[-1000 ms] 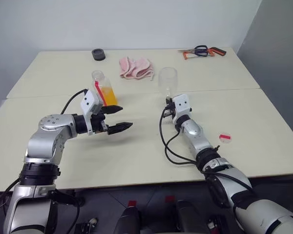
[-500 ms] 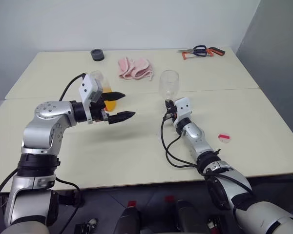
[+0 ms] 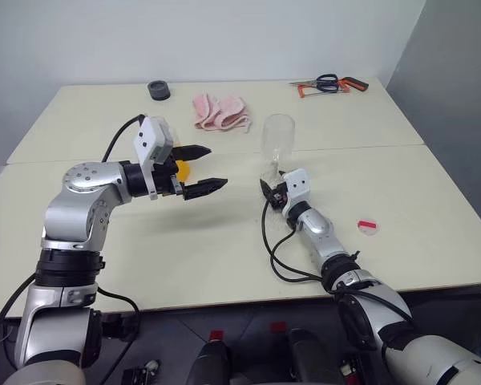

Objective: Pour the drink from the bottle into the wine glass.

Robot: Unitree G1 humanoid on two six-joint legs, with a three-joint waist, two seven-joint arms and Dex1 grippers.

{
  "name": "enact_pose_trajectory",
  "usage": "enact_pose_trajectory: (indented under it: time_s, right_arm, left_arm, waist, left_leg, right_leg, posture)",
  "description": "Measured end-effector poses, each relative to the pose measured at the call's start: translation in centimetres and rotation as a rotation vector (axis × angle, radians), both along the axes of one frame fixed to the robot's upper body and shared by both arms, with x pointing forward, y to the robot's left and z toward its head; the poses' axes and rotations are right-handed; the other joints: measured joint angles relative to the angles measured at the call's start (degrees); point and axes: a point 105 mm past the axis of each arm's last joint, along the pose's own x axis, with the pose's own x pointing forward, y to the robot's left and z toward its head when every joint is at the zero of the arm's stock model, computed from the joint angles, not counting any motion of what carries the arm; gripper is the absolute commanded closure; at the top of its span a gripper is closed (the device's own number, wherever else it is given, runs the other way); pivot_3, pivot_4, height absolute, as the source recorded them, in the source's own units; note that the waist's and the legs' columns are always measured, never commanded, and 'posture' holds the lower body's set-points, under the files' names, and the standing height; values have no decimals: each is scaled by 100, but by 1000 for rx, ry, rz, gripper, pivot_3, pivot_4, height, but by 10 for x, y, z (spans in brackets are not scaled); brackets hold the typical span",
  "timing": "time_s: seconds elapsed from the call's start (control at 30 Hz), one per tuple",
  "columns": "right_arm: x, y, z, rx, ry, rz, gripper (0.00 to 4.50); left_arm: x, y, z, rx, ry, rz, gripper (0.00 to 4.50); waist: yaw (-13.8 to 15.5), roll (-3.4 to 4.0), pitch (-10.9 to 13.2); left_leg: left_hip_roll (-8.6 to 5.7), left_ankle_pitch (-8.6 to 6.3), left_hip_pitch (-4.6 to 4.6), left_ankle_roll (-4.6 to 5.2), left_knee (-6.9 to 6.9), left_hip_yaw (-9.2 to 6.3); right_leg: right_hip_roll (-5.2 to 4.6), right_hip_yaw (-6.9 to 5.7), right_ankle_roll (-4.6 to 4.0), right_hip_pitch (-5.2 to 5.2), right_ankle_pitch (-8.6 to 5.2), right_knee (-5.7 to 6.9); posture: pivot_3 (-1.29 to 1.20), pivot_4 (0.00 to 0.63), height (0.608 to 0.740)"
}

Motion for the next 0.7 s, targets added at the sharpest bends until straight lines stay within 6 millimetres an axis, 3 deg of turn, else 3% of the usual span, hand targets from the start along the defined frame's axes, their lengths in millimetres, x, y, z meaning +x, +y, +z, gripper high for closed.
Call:
enact_pose_trajectory:
  time_s: [0.03, 0.47, 0.6, 0.7]
  right_arm:
    - [0, 0, 0, 0, 0, 3, 36]
    - [-8, -7, -8, 44, 17, 15, 36]
    - [-19, -15, -9, 69, 16, 41, 36]
    - [-34, -19, -12, 34, 25, 91, 36]
  left_arm:
    - [0, 0, 1, -1, -5, 1, 0]
    - [5, -4, 6, -31, -43, 4, 0]
    - [8, -4, 2, -60, -36, 33, 0]
    - [9, 4, -14, -66, -10, 87, 0]
  waist:
    - [0, 0, 0]
    - [4, 0, 0]
    - [19, 0, 0]
    - [26, 1, -1]
  left_leg:
    - [0, 0, 0, 0, 0, 0]
    - [0, -1, 0, 1, 0, 1]
    - [1, -2, -2, 1, 1, 2]
    - [1, -4, -2, 3, 2, 4]
  right_leg:
    - [0, 0, 0, 0, 0, 0]
    - [0, 0, 0, 0, 0, 0]
    - [-2, -1, 0, 1, 0, -1]
    - [-3, 1, 0, 1, 0, -2]
  posture:
    - [0, 150, 740]
    - [0, 150, 740]
    - [0, 150, 740]
    - [0, 150, 740]
